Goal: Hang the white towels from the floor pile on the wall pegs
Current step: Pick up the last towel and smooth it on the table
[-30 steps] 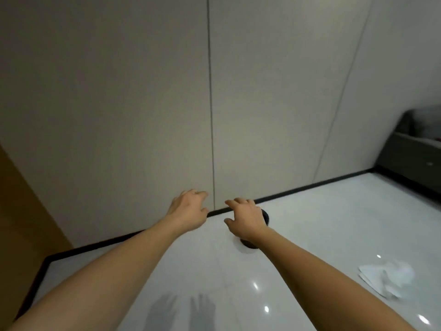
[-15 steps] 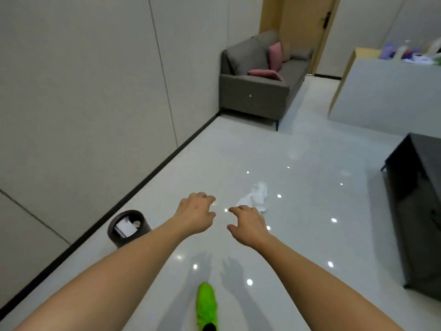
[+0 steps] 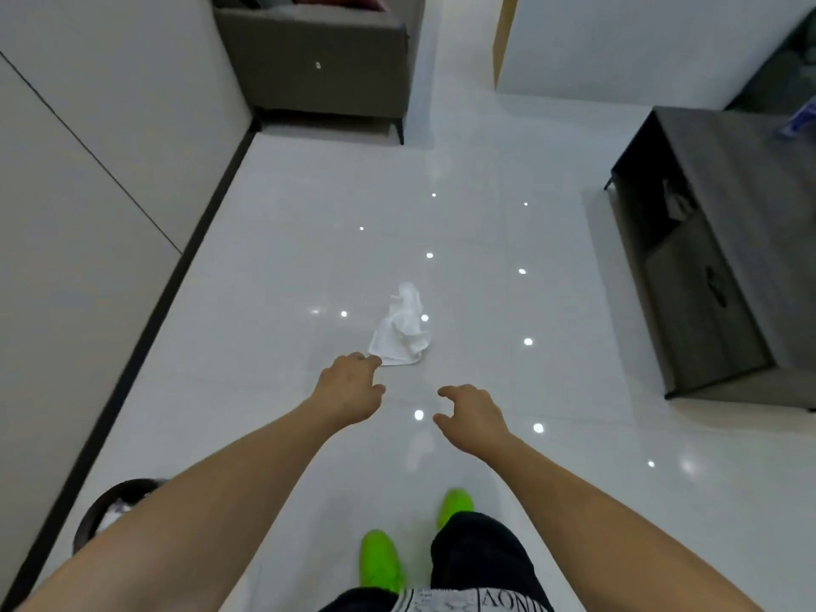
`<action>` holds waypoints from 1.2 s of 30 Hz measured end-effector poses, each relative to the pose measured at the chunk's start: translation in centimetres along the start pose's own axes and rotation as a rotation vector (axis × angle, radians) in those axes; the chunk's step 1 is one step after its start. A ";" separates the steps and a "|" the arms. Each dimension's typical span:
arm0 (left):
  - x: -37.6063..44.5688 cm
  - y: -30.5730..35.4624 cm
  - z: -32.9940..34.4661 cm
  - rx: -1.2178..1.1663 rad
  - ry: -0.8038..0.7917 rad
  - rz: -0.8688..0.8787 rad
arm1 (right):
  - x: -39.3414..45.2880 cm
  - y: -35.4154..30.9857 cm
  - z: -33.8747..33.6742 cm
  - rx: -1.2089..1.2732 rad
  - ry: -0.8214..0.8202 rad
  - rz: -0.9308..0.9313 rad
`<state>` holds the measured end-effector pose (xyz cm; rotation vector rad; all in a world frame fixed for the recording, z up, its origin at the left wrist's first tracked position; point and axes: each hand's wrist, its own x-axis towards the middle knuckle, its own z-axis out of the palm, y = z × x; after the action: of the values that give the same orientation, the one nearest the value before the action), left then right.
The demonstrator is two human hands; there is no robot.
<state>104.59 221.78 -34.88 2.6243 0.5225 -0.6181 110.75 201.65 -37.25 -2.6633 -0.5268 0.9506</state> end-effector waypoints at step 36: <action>76.0 -18.3 26.9 0.240 -0.615 0.064 | 74.3 15.7 29.2 0.818 0.040 0.851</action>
<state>150.77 245.27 -99.33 2.4524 0.1789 -1.4674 149.13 222.33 -106.02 -2.0617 0.9030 0.9856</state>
